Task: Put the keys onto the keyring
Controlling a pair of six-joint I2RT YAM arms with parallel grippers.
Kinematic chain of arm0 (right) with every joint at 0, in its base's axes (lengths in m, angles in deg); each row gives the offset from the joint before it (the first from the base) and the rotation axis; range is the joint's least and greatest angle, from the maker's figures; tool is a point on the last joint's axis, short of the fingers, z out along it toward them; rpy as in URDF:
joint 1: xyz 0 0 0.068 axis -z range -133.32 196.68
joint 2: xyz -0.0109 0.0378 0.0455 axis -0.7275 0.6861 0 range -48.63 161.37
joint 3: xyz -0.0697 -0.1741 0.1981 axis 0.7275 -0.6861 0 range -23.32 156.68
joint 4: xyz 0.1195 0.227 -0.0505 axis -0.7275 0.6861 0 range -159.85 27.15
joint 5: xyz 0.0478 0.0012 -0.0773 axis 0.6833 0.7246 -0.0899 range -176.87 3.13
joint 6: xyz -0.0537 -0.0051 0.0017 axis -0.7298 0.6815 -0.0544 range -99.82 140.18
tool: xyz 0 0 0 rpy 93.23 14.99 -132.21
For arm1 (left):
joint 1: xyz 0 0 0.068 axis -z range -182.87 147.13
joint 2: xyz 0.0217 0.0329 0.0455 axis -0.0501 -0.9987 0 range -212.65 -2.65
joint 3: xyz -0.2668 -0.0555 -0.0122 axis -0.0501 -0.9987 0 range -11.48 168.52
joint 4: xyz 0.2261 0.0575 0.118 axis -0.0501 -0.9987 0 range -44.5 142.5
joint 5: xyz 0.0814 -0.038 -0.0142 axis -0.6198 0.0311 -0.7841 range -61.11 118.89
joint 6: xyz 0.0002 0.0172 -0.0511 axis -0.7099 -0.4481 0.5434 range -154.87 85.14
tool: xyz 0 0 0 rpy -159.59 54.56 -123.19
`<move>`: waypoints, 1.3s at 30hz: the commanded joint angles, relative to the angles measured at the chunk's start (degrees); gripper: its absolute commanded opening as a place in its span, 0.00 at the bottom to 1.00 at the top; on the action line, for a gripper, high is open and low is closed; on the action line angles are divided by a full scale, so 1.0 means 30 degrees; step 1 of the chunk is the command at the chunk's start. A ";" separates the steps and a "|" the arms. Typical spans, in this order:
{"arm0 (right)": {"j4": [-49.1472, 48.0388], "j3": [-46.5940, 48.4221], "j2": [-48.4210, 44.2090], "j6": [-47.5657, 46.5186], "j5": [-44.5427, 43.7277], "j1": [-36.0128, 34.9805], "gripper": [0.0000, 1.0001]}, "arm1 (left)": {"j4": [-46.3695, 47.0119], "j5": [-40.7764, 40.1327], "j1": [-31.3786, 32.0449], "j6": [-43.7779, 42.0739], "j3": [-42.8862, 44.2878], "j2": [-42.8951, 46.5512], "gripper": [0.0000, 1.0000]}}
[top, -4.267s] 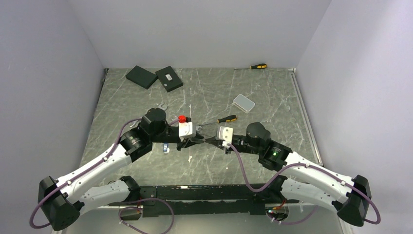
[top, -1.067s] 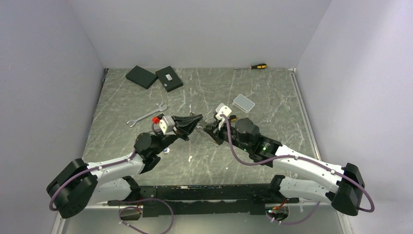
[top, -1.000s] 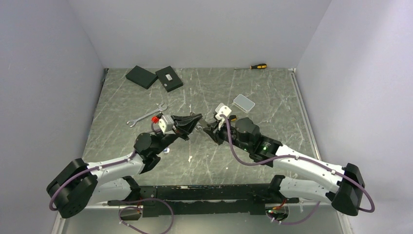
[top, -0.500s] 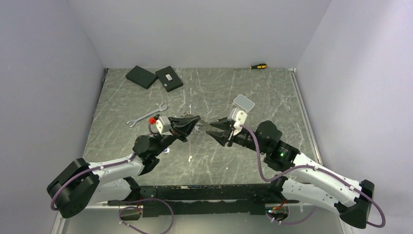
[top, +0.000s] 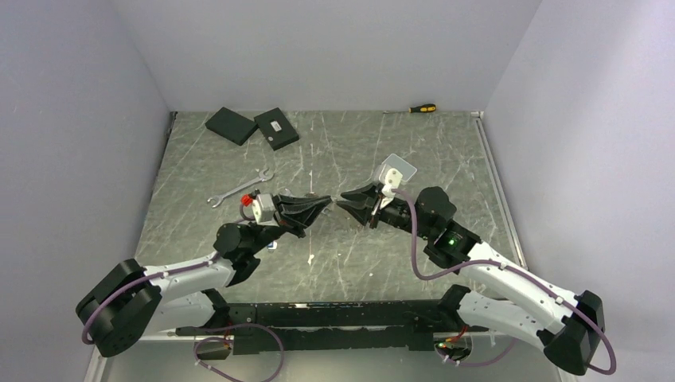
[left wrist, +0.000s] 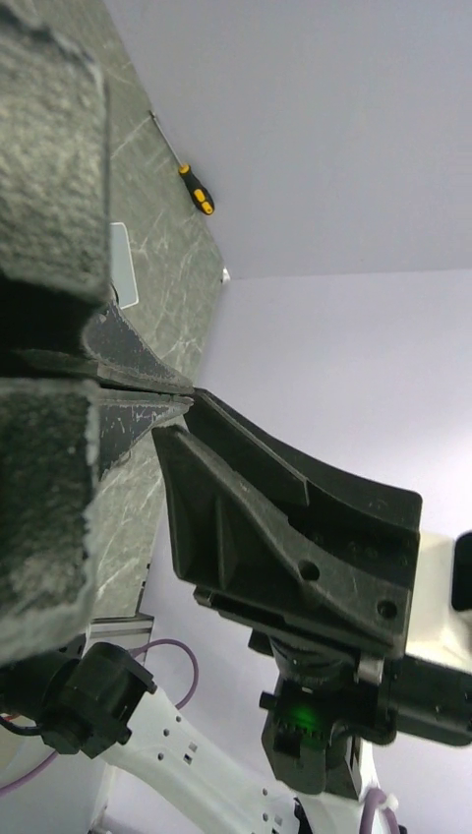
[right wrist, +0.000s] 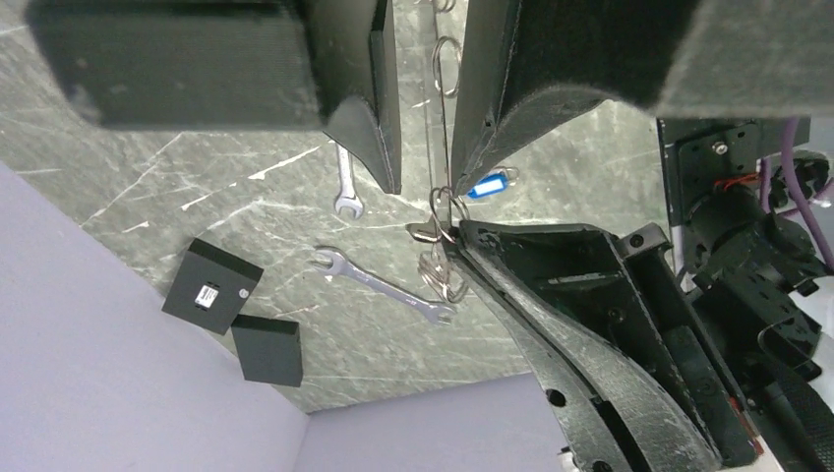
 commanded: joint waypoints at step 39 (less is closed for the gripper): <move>0.2764 0.1645 0.0345 -0.3589 0.1580 0.0401 0.00 | -2.1314 0.2365 -0.0062 -0.8398 0.5417 0.8172 0.59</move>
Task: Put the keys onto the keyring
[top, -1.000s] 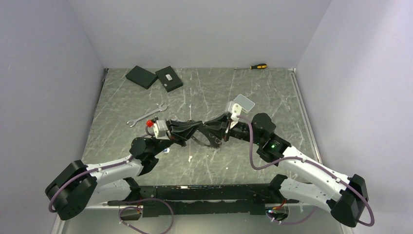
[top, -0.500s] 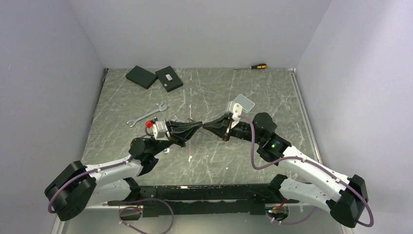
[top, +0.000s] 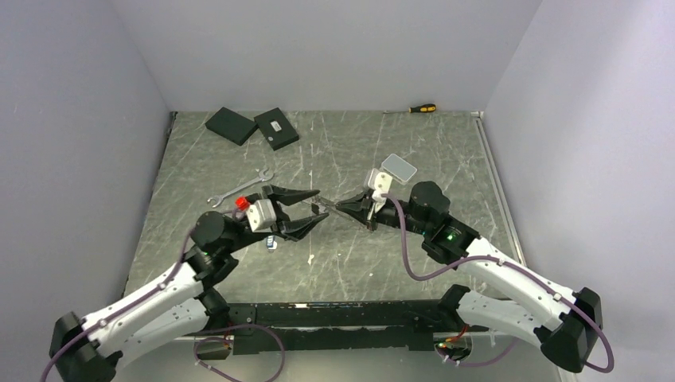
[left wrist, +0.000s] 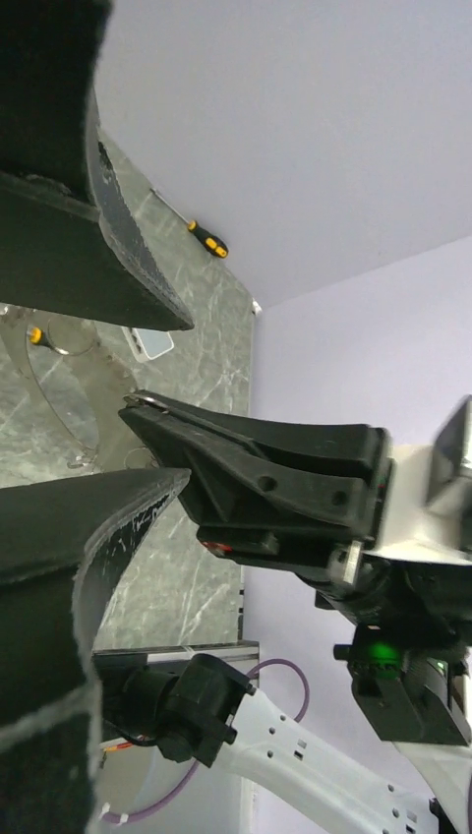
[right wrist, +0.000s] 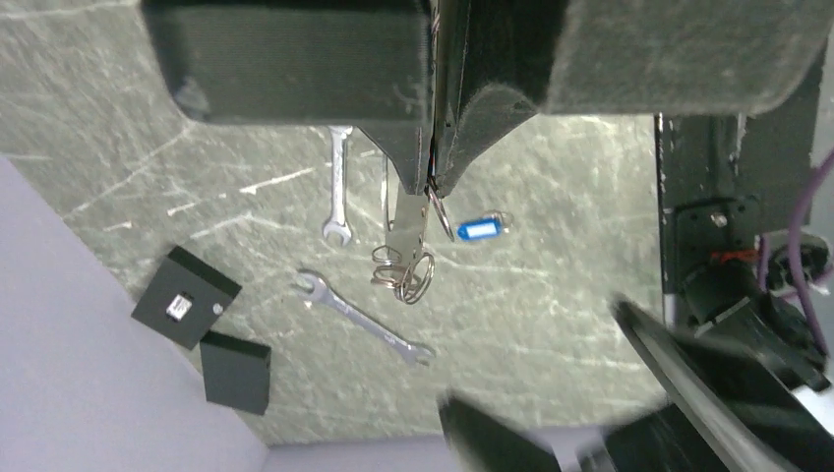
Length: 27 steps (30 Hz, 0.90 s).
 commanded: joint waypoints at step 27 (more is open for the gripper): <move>0.3970 0.1408 0.0373 -0.4720 -0.4048 -0.2681 0.00 | -1.9580 0.4163 -0.0004 -0.8200 1.0329 -0.5615 0.34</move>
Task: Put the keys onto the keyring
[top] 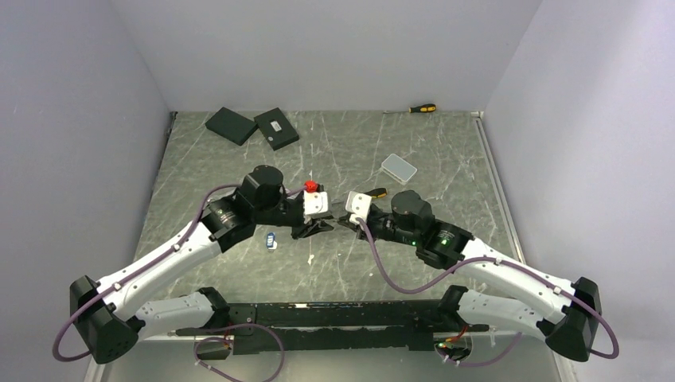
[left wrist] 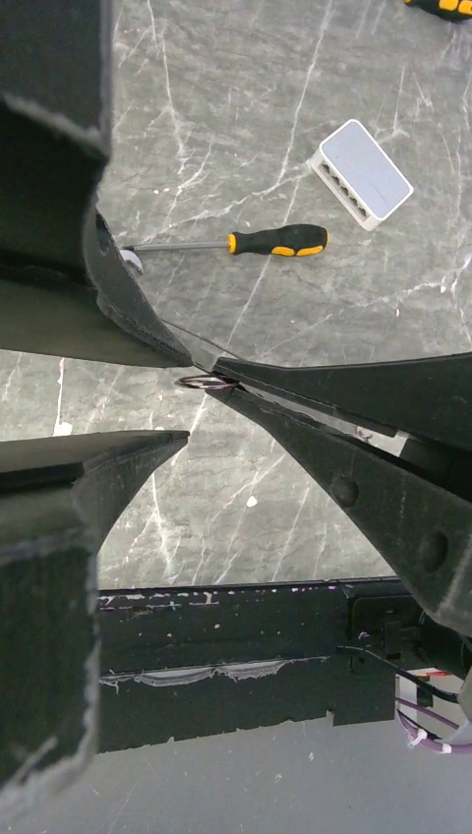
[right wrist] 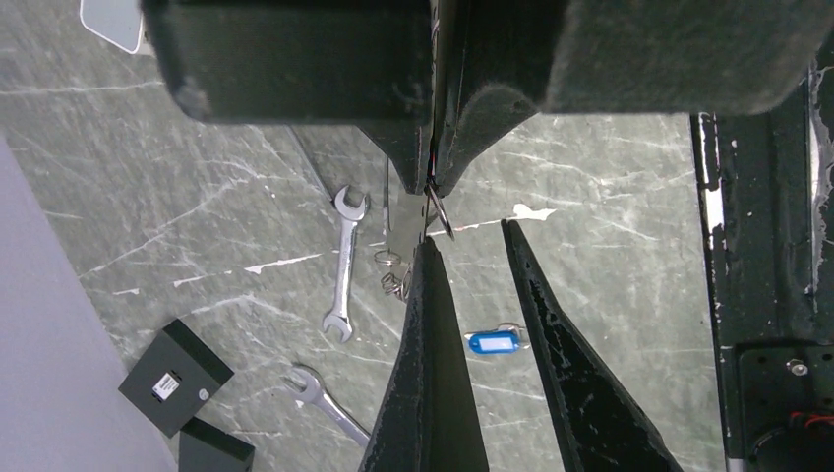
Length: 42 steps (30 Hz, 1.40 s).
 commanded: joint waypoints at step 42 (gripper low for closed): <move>-0.0846 0.1327 -0.0040 -0.0195 -0.0005 -0.0274 0.00 | 0.1808 0.0176 0.0143 -0.1159 -0.0154 -0.0976 0.00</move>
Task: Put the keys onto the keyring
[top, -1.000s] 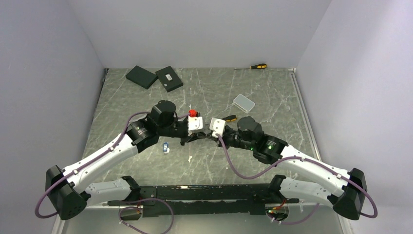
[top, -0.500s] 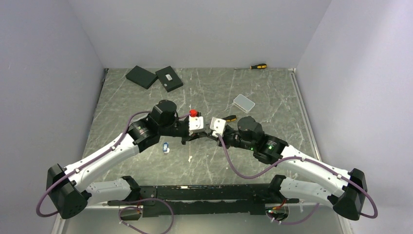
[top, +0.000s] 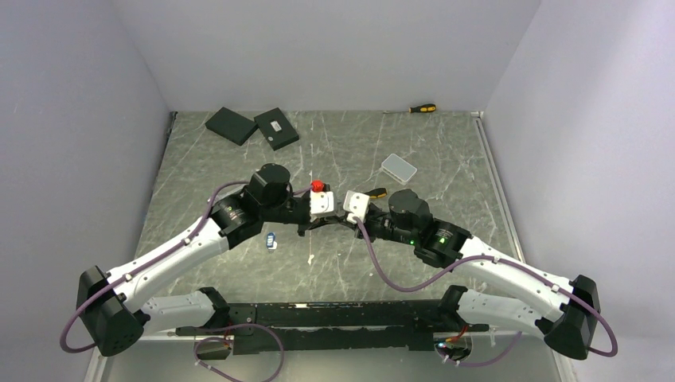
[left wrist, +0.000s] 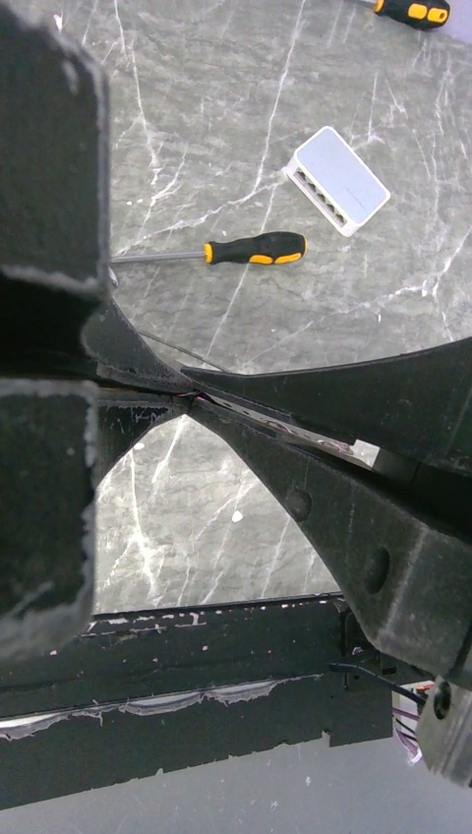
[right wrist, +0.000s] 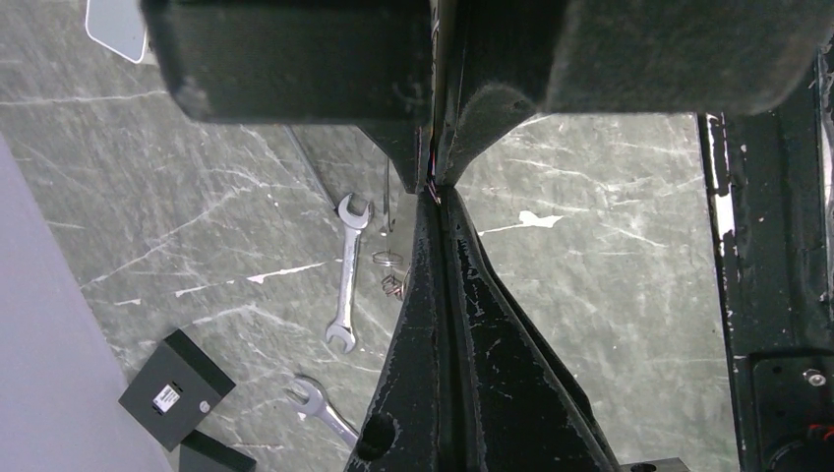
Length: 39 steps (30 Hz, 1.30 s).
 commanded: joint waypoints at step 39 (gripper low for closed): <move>-0.5370 -0.2027 -0.2407 0.6447 0.1237 -0.0106 0.22 | 2.7200 -0.2858 -0.0223 0.8801 -0.9281 0.1285 0.00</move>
